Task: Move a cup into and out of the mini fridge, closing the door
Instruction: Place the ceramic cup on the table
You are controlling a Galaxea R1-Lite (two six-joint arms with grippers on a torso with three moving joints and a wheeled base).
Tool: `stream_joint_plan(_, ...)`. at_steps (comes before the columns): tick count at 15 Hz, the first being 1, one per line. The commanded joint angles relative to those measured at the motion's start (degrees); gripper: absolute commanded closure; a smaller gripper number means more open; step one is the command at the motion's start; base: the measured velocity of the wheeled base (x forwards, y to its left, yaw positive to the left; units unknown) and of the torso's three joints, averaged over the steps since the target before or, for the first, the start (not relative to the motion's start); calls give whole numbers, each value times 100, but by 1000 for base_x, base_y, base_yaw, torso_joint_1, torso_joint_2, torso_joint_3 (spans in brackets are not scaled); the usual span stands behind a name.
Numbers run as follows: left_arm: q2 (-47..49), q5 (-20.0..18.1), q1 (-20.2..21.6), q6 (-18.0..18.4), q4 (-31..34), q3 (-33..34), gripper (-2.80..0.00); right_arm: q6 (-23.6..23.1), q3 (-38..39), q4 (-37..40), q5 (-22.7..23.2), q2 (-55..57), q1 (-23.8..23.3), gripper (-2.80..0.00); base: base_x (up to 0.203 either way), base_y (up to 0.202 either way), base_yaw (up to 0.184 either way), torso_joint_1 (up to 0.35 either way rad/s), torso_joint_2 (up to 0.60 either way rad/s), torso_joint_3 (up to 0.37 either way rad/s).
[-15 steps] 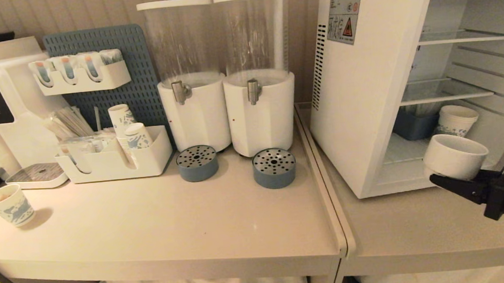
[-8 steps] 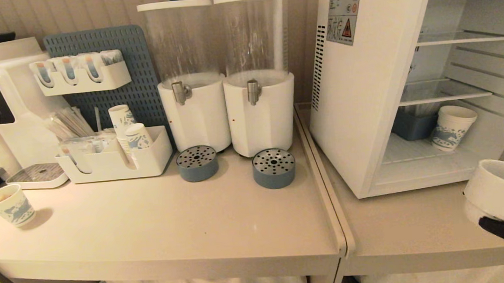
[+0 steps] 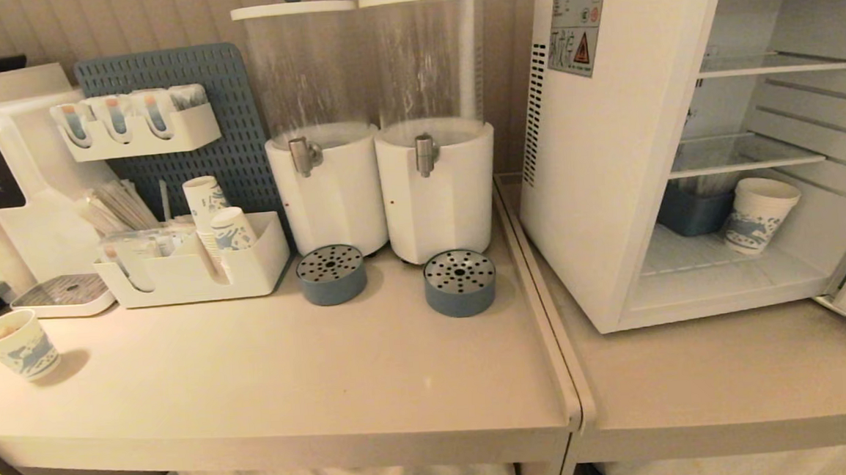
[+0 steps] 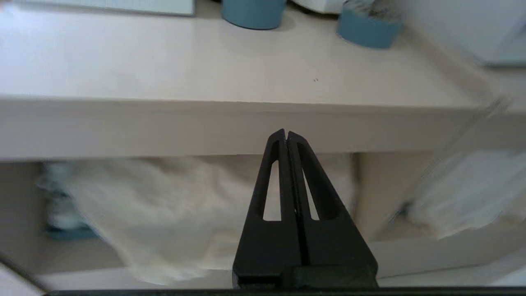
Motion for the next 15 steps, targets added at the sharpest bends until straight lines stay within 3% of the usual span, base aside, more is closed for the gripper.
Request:
stream_joint_plan(1, 7, 92, 2, 450, 2, 0, 0, -2, -316, 659, 27, -731, 294, 0, 0, 0, 0, 0, 0, 0)
stream_joint_plan(3, -2, 157, 2, 392, 1, 0, 0, 11, -634, 1370, -18, -1253, 754, 0, 0, 0, 0, 0, 0, 0)
stream_joint_plan(5, 7, 148, 2, 121, 1, 0, 0, -10, -718, 1749, -260, -1584, 908, 0, 0, 0, 0, 0, 0, 0)
stream_joint_plan(7, 7, 148, 2, 107, 1, 0, 0, 14, -767, 1739, -427, -1587, 917, 0, 0, 0, 0, 0, 0, 0)
stream_joint_plan(10, 7, 139, 2, 98, 1, 0, 0, 24, -1174, 2100, 195, -1583, 925, 0, 0, 0, 0, 0, 0, 0)
stream_joint_plan(12, 7, 122, 2, 63, 1, 0, 0, -1, -1510, 2607, 338, -1585, 925, 0, 0, 0, 0, 0, 0, 0)
stream_joint_plan(15, 7, 95, 2, 2, 1, 0, 0, 40, -1702, 2765, 244, -1703, 1551, 0, 0, 0, 0, 0, 0, 0)
